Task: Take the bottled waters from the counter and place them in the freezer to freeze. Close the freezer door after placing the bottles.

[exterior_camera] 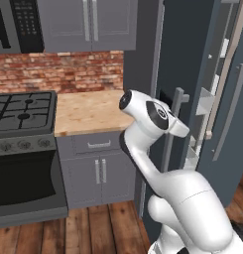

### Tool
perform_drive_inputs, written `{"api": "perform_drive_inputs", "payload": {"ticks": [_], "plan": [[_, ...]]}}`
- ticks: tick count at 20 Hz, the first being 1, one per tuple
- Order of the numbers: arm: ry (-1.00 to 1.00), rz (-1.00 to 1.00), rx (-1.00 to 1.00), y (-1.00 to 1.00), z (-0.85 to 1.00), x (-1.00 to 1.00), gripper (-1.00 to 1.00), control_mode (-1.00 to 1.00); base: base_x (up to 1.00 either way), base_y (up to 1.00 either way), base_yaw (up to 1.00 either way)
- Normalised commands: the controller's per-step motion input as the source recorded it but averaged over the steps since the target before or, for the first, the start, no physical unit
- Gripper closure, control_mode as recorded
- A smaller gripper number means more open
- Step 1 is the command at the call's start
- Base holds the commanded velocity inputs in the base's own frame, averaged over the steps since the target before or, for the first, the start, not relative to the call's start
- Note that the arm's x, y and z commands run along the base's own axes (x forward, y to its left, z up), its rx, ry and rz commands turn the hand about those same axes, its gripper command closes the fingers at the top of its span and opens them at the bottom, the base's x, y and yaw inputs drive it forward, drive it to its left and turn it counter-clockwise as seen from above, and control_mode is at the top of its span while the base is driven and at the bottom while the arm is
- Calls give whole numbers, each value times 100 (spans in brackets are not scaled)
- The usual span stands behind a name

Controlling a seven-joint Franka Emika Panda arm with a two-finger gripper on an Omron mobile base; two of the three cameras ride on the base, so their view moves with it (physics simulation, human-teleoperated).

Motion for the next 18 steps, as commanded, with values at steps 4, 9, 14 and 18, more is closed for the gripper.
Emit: {"api": "perform_drive_inputs", "payload": {"ticks": [4,9,14,18], "plan": [[0,6,-3,3,0,22,-100,-100,0,0,0],[0,0,-4,0,0,33,-100,-100,0,0,0],[0,0,-7,2,-1,35,-100,-100,0,0,0],[4,-3,-9,5,-8,36,-100,-100,0,0,0]]}}
